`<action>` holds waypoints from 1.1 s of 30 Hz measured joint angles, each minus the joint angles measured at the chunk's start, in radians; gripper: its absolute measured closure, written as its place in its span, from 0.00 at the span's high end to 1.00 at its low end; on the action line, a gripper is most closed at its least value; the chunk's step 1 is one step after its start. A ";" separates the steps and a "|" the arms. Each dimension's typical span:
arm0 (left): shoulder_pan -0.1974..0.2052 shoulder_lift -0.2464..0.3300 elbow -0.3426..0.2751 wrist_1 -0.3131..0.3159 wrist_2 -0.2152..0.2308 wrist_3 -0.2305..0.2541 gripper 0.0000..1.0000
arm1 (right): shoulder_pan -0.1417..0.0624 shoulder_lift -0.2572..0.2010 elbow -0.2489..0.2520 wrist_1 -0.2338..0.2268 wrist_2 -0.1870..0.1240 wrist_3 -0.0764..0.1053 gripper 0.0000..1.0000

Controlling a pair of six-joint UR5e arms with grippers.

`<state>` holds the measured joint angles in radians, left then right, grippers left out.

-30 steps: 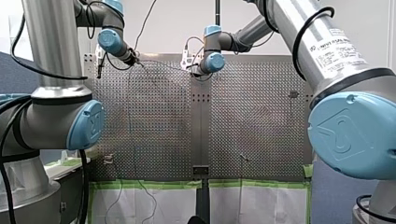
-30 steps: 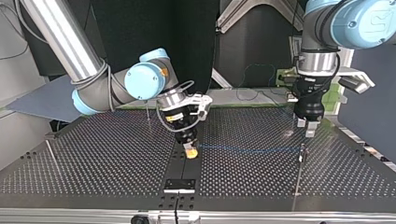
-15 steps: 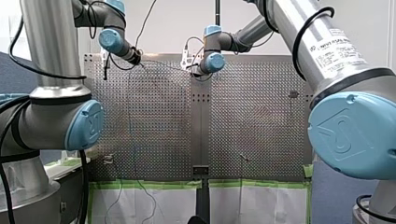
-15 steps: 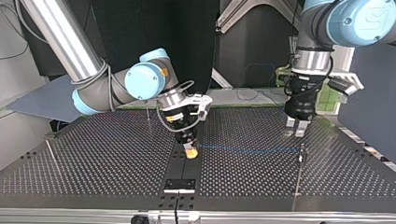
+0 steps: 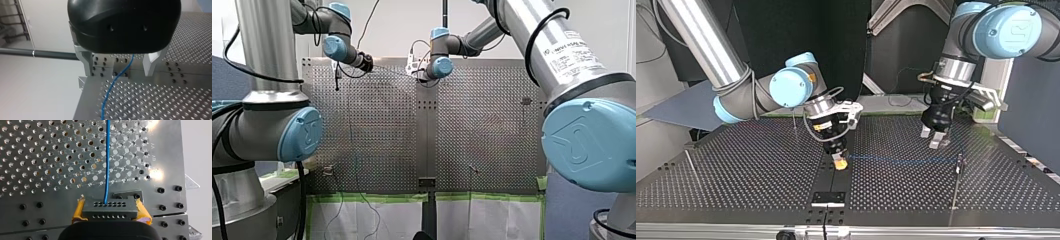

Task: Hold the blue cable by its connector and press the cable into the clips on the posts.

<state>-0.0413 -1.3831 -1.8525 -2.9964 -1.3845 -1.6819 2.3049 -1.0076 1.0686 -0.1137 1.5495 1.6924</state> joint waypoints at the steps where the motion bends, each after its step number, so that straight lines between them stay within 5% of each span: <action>1: -0.004 0.000 0.004 0.005 -0.001 -0.001 1.00 | 0.000 0.000 0.000 0.000 0.000 0.000 0.00; 10: -0.037 -0.016 0.053 0.046 -0.065 -0.004 1.00 | 0.005 0.000 0.000 0.000 0.000 0.000 0.00; 33: -0.090 -0.163 0.140 0.073 -0.226 0.023 1.00 | 0.007 0.000 0.000 0.000 0.000 -0.002 0.00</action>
<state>-0.1316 -1.5463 -1.7122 -2.9230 -1.6106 -1.6590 2.3124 -1.0073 1.0686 -0.1137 1.5495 1.6907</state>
